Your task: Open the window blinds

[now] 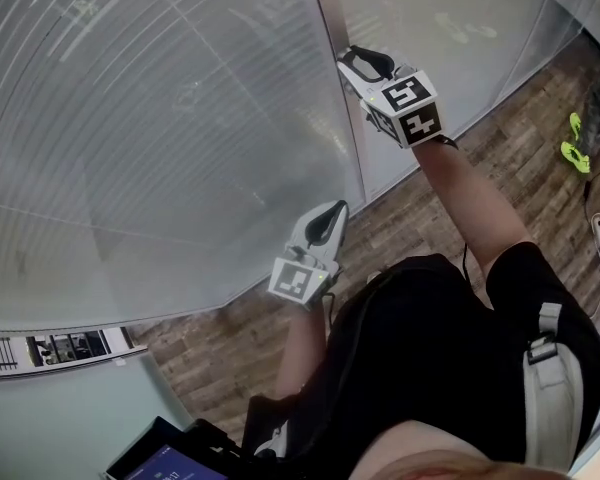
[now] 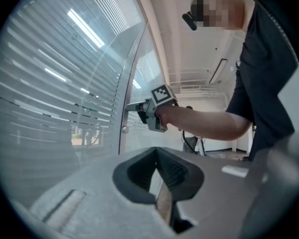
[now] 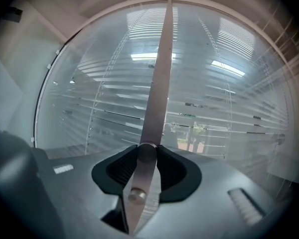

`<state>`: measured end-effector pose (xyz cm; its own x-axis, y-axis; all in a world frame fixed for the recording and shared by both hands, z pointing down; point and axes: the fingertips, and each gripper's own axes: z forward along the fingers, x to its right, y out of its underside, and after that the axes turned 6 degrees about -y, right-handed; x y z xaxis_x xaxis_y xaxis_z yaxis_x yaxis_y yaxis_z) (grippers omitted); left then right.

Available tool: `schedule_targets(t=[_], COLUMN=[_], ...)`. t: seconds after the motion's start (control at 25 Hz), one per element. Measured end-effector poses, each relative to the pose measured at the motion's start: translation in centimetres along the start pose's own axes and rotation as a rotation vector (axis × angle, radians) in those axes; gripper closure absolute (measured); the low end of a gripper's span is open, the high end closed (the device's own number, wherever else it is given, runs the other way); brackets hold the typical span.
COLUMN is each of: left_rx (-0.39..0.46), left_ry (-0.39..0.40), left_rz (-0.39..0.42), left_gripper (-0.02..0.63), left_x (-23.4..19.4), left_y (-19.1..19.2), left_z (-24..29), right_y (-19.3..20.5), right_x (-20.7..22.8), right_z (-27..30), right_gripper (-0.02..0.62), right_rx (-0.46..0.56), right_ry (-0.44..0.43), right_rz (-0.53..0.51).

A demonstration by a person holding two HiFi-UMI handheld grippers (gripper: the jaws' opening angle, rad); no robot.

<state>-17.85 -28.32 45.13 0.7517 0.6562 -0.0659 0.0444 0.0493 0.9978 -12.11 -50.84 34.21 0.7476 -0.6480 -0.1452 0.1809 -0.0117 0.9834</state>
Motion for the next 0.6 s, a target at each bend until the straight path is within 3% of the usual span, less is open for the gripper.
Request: schedule_targets(t=[0.28, 0.48, 0.6], left_rx=[0.006, 0.007, 0.009], left_ry=[-0.009, -0.015, -0.022], left_rz=[-0.004, 0.011, 0.012], left_gripper=[0.603, 0.603, 0.603], left_x=[1.6, 2.3, 2.2], left_y=[-0.5, -0.3, -0.6], left_z=[1.1, 2.0, 2.4], right_y=[-0.2, 0.1, 0.2], right_x=[-0.2, 0.3, 0.2], right_z=[-0.2, -0.5, -0.2], right_gripper=[0.466, 0.466, 0.466], right_rx=[0.024, 0.053, 0.056], right_ry=[0.005, -0.03, -0.039], right_rz=[0.037, 0.167, 0.185])
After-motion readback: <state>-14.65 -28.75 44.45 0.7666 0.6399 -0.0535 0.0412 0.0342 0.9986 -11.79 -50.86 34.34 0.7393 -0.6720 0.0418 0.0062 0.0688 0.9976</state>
